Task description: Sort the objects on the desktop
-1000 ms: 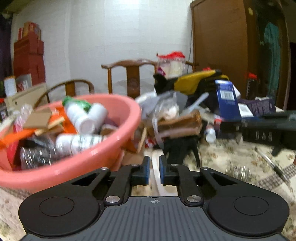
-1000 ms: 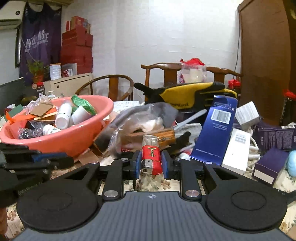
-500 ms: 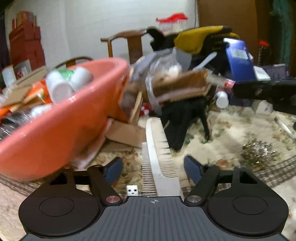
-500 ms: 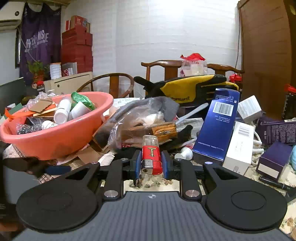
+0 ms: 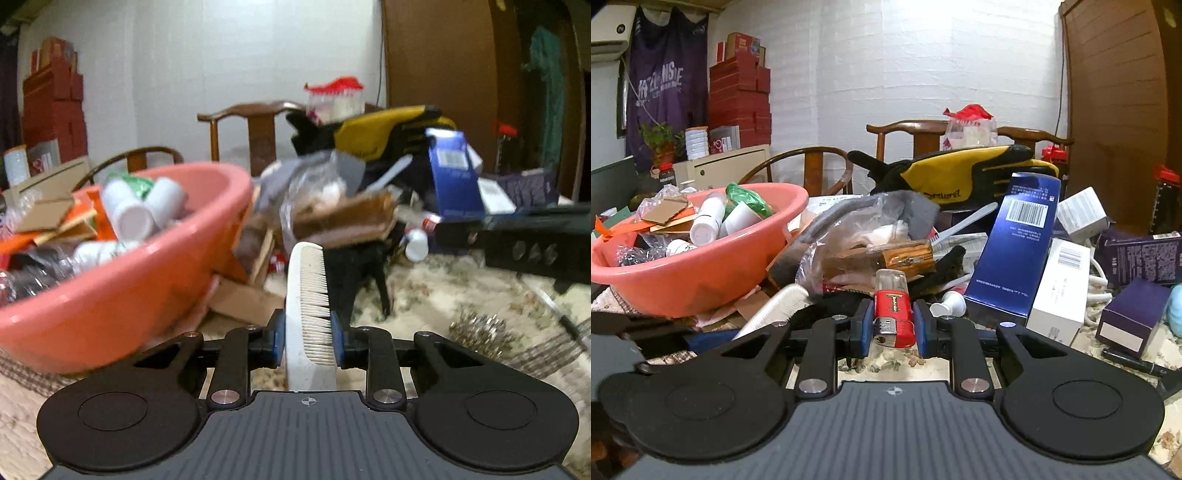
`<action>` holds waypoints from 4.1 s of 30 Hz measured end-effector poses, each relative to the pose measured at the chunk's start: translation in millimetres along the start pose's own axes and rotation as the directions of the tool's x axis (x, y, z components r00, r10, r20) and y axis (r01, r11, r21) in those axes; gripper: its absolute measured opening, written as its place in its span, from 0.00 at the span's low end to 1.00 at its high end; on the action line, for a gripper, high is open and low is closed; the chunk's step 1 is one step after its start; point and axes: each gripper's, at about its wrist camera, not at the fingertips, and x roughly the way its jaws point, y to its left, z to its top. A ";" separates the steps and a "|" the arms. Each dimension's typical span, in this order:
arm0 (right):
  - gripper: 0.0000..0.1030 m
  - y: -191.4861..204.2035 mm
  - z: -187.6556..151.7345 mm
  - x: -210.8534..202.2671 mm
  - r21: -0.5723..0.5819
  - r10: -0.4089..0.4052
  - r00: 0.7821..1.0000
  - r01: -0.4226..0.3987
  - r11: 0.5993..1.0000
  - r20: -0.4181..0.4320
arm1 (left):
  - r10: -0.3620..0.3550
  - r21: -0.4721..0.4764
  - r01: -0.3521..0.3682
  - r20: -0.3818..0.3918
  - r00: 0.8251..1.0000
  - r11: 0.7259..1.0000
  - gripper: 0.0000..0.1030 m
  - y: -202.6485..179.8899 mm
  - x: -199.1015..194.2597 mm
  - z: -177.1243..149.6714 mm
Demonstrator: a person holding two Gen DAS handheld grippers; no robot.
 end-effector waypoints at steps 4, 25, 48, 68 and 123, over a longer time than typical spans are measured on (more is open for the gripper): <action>0.25 4.5 3.6 -3.3 -0.008 0.001 1.000 -0.001 1.000 0.010 | 0.002 0.005 -0.002 0.040 0.999 1.000 0.23 0.3 -11.6 9.3; 0.25 55.8 49.0 -7.5 -0.102 0.052 0.995 -0.043 0.994 0.087 | 0.103 -0.040 -0.098 0.150 0.983 0.994 0.23 47.0 -52.5 46.1; 0.25 113.1 95.7 23.6 -0.127 0.160 0.980 -0.144 0.981 0.120 | 0.219 -0.079 -0.207 0.187 0.958 0.975 0.23 111.9 -53.4 72.9; 0.32 161.9 116.8 133.8 -0.070 0.251 0.968 -0.251 0.966 -0.002 | 0.246 -0.149 -0.235 0.059 0.968 0.961 0.27 192.1 -3.8 80.4; 0.98 137.3 63.2 -30.3 -0.083 0.140 0.968 -0.125 0.989 0.206 | 0.416 -0.186 -0.407 0.010 0.909 0.894 1.00 121.1 -106.8 33.0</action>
